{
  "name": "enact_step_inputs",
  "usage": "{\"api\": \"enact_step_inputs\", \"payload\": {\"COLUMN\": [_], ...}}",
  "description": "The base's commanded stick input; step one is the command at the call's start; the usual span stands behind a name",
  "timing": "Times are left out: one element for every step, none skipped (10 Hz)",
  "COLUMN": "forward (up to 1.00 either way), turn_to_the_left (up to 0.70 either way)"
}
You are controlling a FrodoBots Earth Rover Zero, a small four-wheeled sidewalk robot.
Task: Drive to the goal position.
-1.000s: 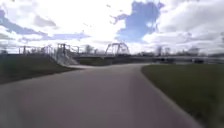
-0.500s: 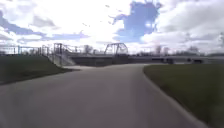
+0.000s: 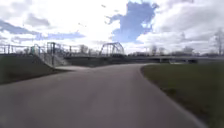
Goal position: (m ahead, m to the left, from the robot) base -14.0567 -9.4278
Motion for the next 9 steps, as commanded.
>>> {"api": "enact_step_inputs", "payload": {"forward": [1.0,1.0,1.0,1.0,1.0,1.0,1.0,1.0,1.0], "turn_to_the_left": [-0.27,-0.27,-0.27,-0.27,-0.19,-0.04,0.0,0.0,0.0]}}
